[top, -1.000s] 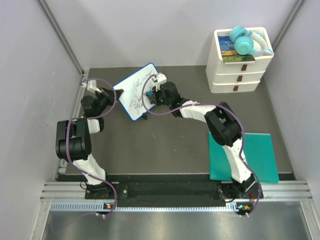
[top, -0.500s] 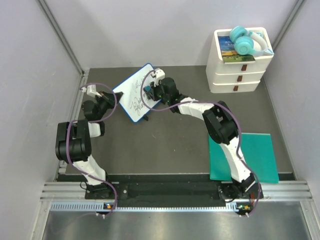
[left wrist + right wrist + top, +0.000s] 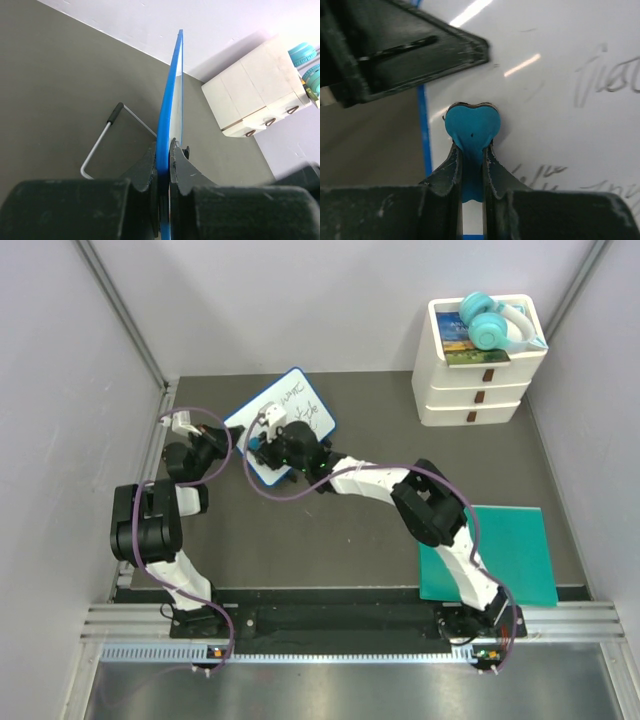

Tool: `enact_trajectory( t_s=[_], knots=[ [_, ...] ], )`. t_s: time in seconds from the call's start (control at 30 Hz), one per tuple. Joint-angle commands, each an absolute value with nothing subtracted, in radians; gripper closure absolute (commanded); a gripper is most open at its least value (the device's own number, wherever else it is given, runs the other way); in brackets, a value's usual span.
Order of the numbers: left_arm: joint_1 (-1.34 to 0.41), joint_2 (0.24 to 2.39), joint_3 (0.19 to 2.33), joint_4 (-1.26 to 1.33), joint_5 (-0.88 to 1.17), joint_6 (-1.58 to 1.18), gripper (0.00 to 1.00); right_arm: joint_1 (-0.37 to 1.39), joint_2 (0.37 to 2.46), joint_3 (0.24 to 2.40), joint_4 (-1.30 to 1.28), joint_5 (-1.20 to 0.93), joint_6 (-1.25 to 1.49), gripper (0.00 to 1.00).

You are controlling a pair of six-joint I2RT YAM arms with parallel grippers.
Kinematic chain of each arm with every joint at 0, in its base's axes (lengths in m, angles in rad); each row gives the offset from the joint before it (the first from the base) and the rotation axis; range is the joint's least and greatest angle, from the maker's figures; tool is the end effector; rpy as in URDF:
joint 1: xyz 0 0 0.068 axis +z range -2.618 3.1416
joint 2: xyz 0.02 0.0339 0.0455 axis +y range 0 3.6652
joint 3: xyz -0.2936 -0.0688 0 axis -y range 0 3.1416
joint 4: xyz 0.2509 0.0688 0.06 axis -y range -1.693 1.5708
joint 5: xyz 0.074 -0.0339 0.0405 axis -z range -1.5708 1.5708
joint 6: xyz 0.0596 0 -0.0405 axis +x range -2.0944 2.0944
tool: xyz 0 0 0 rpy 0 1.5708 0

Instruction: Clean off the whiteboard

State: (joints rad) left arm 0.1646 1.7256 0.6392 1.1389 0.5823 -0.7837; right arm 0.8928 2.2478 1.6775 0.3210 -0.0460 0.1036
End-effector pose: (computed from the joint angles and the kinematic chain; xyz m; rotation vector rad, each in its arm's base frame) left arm 0.3593 0.0265 0.2160 -0.2682 1.5792 -0.9264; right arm 0.3597 0.4510 0.2244 -0.7554 1.7264 0.7379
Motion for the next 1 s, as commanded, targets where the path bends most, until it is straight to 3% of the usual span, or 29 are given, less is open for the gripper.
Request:
enact_trajectory(
  t_s=[0.0, 0.23, 0.4, 0.6, 0.97],
  knots=[
    [0.161, 1.741, 0.617, 1.054, 0.581, -0.581, 1.00, 0.991, 2.270, 1.710, 0.184, -0.098, 0.118, 1.00],
    [0.161, 1.741, 0.614, 1.057, 0.580, -0.586, 1.00, 0.950, 2.230, 1.612, 0.161, 0.121, 0.216, 1.00],
    [0.161, 1.747, 0.612, 1.068, 0.586, -0.594, 1.00, 0.822, 2.191, 1.519, 0.210, 0.132, 0.353, 1.00],
    [0.161, 1.749, 0.614, 1.065, 0.591, -0.595, 1.00, 0.739, 2.215, 1.561, 0.163, 0.097, 0.422, 1.00],
    [0.160, 1.755, 0.606, 1.088, 0.607, -0.610, 1.00, 0.870, 2.226, 1.568, 0.205, 0.017, 0.361, 1.00]
  ],
)
